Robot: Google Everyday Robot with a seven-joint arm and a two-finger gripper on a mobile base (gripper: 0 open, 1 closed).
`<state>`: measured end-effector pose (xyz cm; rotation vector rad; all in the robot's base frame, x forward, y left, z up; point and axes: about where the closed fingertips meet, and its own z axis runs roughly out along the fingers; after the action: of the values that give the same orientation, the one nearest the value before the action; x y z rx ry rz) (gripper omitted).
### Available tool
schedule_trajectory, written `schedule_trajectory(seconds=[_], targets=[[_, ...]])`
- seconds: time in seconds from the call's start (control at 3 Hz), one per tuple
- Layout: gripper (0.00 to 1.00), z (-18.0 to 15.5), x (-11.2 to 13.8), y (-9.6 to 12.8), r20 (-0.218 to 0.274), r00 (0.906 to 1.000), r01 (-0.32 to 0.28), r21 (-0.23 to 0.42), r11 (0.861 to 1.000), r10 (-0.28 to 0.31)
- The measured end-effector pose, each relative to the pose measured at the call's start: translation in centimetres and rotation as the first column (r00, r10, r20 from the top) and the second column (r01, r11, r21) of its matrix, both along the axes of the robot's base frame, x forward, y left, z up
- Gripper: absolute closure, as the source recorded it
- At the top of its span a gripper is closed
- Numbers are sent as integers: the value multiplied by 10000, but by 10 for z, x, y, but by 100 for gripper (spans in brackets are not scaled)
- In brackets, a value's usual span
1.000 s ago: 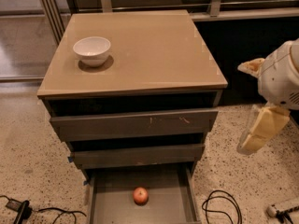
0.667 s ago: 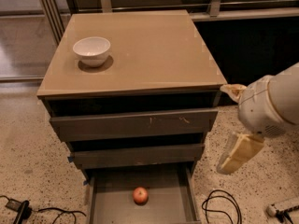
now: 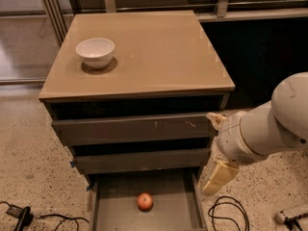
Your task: Pick apple from bottom drawer and place on counter
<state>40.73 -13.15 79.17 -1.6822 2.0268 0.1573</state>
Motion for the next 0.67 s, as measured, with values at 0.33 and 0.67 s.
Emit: schedule_trajectory(seconds=[0.33,0.67], targets=[[0,-7,-2,4,-113,9999,14,115,9999,-13],[0,-49,-2,24,-526,9986,-27,260,9997,41]])
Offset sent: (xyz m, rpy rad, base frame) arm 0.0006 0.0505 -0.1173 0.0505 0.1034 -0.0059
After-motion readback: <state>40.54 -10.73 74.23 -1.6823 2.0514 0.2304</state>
